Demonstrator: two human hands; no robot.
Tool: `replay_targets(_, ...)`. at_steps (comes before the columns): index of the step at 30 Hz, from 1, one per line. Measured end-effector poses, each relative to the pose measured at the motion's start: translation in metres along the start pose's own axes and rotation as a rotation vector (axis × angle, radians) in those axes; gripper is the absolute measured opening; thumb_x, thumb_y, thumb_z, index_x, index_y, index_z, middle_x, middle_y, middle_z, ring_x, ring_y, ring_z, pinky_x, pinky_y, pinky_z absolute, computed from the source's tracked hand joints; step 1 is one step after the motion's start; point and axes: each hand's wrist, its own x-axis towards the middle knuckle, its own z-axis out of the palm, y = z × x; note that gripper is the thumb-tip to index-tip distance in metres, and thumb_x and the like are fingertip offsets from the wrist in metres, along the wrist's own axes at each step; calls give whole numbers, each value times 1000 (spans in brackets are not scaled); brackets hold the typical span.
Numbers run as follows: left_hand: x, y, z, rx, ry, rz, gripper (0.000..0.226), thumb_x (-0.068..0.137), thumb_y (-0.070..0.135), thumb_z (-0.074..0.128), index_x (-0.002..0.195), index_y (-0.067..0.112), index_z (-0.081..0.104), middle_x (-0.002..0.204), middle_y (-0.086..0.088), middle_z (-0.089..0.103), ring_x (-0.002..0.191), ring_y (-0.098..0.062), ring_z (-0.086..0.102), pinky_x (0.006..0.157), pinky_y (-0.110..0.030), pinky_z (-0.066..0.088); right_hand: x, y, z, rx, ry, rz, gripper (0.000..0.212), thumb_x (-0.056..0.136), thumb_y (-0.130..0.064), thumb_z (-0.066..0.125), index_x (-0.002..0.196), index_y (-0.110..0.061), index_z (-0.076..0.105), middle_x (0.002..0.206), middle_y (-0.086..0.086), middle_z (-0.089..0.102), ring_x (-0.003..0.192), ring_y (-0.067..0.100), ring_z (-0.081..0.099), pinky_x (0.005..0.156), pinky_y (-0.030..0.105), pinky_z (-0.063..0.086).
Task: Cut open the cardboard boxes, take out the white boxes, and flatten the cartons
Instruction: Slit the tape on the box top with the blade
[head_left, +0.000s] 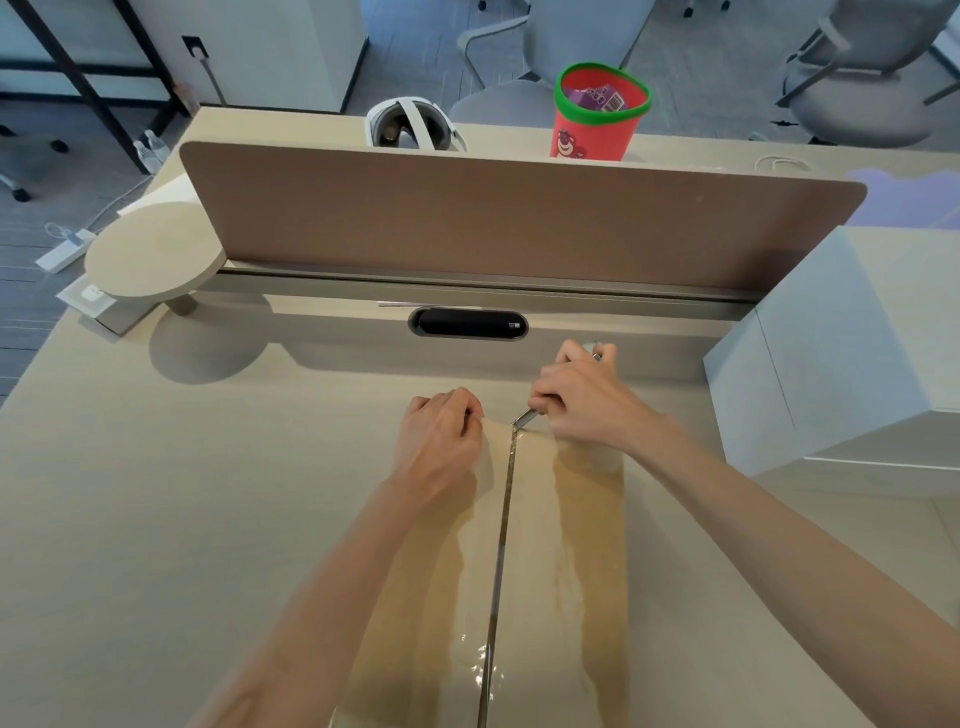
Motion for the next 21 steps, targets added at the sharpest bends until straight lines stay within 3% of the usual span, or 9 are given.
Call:
replay_targets(4, 0, 1, 0, -1, -4, 4, 11, 89, 13, 43, 86, 19, 52, 83, 10, 63, 79, -12, 55, 82, -24, 25, -5, 6, 7, -31, 89, -27, 21, 78, -15, 53, 59, -21, 58, 61, -13, 55, 81, 14, 36, 71, 33, 14)
replay_targets(9, 1, 0, 0, 12, 2, 2, 11, 90, 12, 44, 86, 17, 53, 84, 10, 63, 80, -12, 55, 82, -23, 25, -7, 7, 9, 3, 123, -5, 25, 82, -23, 49, 60, -22, 61, 63, -13, 57, 82, 13, 35, 75, 36, 19)
replay_targets(14, 0, 1, 0, 20, 7, 2, 12, 91, 11, 44, 87, 17, 54, 84, 10, 63, 79, -12, 54, 82, -23, 25, -8, 13, 0, 29, 139, 42, 22, 79, -12, 58, 61, -25, 63, 63, -17, 57, 81, 15, 37, 69, 30, 7)
replay_targets(21, 3, 3, 0, 13, -10, -5, 11, 88, 15, 41, 85, 23, 48, 83, 11, 62, 75, -11, 51, 84, -26, 28, -8, 4, 1, -74, 132, -28, 19, 76, -12, 60, 59, -22, 60, 61, -16, 52, 80, 13, 34, 72, 33, 12)
